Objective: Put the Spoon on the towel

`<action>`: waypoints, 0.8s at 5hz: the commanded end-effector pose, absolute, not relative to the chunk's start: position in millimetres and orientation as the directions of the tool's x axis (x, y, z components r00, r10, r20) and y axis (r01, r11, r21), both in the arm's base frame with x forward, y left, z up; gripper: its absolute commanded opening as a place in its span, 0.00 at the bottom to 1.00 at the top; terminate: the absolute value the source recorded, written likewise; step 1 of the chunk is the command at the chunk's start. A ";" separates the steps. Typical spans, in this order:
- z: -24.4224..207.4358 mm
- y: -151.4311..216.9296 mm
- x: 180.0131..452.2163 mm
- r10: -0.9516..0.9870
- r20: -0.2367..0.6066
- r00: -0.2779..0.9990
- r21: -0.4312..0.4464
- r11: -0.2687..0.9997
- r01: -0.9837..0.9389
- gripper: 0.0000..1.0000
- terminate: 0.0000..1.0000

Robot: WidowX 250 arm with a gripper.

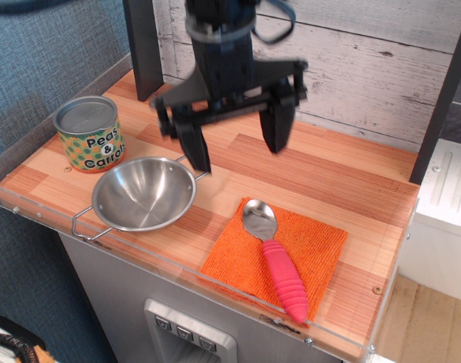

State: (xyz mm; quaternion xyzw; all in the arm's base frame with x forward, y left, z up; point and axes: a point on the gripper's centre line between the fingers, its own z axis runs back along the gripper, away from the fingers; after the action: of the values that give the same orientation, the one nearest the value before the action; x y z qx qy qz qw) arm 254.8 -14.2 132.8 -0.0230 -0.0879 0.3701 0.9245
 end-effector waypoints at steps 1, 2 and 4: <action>157.0 15.8 280.6 0.529 0.235 0.816 0.035 0.834 -0.551 1.00 0.00; 155.3 46.2 282.3 0.535 0.188 0.823 0.057 0.831 -0.553 1.00 0.00; 152.1 102.5 271.6 0.614 0.169 0.771 0.049 0.776 -0.629 1.00 0.00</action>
State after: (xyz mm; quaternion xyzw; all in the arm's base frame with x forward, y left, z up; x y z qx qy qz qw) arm 267.3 101.1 137.2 0.0518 -0.0496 0.3308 0.9410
